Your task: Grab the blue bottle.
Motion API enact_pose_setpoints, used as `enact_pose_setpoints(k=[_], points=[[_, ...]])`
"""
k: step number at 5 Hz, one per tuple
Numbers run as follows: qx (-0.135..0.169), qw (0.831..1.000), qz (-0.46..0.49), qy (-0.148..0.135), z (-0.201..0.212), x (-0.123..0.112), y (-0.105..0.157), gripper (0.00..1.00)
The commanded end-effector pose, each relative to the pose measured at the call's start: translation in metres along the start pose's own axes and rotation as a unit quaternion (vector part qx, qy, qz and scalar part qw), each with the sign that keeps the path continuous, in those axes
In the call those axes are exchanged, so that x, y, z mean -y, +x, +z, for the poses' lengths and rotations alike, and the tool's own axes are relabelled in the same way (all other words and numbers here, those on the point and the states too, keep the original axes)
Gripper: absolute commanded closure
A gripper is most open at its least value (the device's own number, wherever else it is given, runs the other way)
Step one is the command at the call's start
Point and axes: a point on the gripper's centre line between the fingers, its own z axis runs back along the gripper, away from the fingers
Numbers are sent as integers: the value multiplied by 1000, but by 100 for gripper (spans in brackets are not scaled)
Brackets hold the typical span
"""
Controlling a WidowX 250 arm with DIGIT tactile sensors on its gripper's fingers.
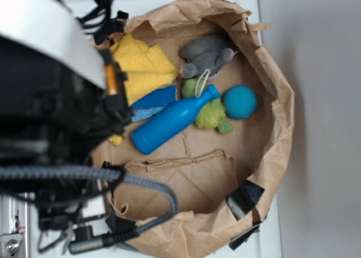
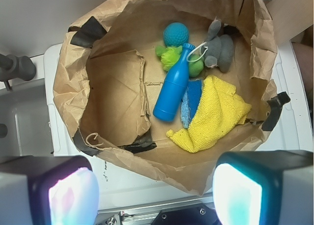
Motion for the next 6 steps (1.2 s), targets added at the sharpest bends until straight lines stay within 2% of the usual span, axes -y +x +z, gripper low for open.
enact_pose_setpoints(k=[1, 2, 3, 4, 5, 6], points=[[38, 995, -8, 90, -96, -2, 32, 0], [42, 996, 14, 72, -136, -9, 44, 0], [74, 996, 35, 34, -133, -16, 44, 0], [99, 990, 76, -63, -97, -35, 42, 0], [98, 987, 94, -82, -95, -41, 48, 0], [94, 989, 106, -49, -112, -30, 55, 0]])
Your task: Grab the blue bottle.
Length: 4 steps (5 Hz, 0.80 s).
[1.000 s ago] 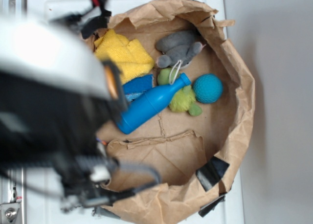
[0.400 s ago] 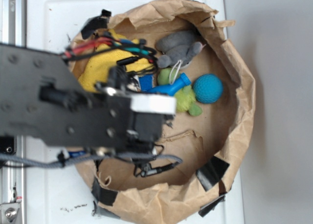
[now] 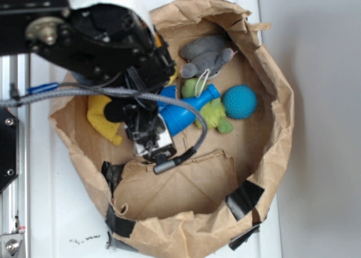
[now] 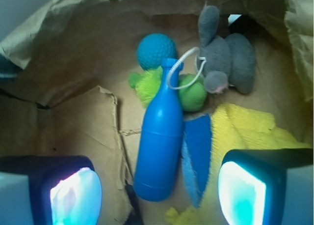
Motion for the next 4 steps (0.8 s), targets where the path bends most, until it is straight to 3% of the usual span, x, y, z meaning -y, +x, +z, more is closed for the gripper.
enact_pose_setpoints(k=[1, 2, 3, 4], points=[[7, 1000, 4, 28, -26, 23, 10, 0], [8, 999, -3, 35, -48, 30, 10, 0], [15, 998, -5, 54, -64, 20, 14, 0], [25, 998, 4, 59, -54, 4, 16, 0]])
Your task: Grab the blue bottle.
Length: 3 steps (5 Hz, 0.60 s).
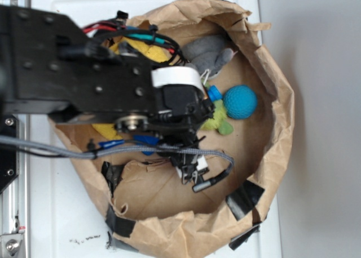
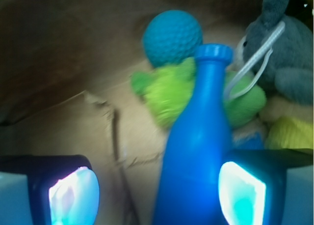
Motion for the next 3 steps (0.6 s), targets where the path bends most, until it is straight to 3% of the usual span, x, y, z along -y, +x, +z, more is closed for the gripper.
enact_pose_setpoints(k=[1, 2, 3], points=[[19, 1000, 16, 14, 7, -26, 9, 0], [16, 999, 9, 34, -10, -28, 5, 0], [21, 999, -7, 44, -28, -15, 0, 0]])
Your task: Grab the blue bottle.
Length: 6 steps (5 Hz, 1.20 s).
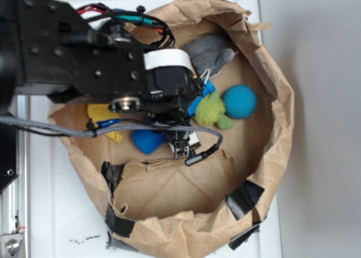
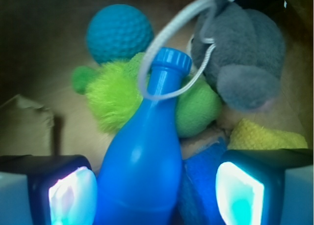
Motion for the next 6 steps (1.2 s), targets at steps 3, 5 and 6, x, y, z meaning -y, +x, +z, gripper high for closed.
enact_pose_setpoints(k=[3, 5, 6], points=[[-20, 994, -82, -63, 43, 43, 6, 100], [-38, 976, -199, -82, 119, 66, 5, 100], [-59, 968, -236, -69, 132, 64, 4, 100]])
